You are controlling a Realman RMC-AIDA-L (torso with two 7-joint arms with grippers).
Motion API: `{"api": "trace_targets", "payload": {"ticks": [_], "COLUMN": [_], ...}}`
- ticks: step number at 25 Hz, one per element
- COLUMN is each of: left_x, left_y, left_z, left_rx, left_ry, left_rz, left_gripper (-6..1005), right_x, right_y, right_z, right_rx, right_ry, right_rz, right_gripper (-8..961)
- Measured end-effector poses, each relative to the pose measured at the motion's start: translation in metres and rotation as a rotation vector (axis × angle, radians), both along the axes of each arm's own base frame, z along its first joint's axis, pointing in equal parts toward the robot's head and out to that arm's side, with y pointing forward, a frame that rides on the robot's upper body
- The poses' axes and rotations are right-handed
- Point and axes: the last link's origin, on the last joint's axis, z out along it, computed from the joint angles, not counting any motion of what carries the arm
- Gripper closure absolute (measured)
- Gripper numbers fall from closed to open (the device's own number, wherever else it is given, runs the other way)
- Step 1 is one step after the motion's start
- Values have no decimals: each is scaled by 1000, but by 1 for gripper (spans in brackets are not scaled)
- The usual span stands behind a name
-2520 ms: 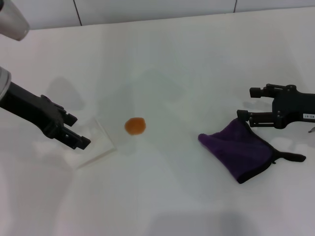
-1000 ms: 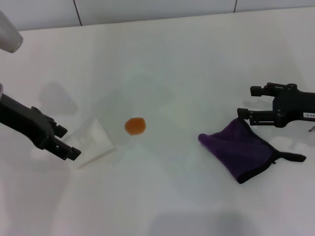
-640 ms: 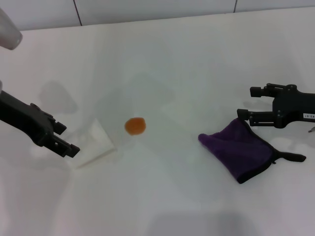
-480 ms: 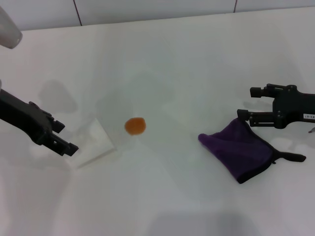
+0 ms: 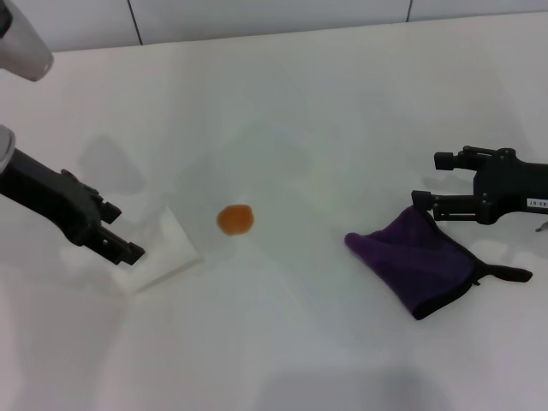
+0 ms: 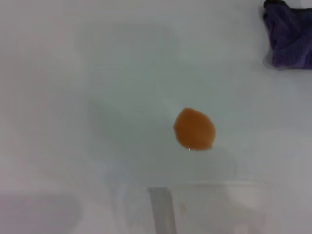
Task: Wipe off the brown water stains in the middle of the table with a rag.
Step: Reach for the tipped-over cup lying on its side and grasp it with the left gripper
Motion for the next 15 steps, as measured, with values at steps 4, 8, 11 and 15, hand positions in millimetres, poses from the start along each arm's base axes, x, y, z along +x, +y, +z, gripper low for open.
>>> {"api": "trace_targets", "payload": {"ticks": [4, 8, 11, 15], "left_x": [4, 6, 6, 4], "left_y": [1, 1, 0, -1], "left_z": [-4, -6, -7, -8], "left_rx": [-10, -14, -15, -14], "left_ry": [-8, -14, -15, -21], "left_rz": [-13, -16, -15, -9], "left_gripper": [175, 176, 177, 178], "right_x": [0, 0, 0, 0], "right_y": [0, 0, 0, 1], "right_z": [0, 0, 0, 0], "right_rx": [0, 3, 3, 3], "right_ry": [0, -2, -2, -2], "right_rz": [0, -2, -2, -1], "right_gripper": [126, 126, 126, 126]}}
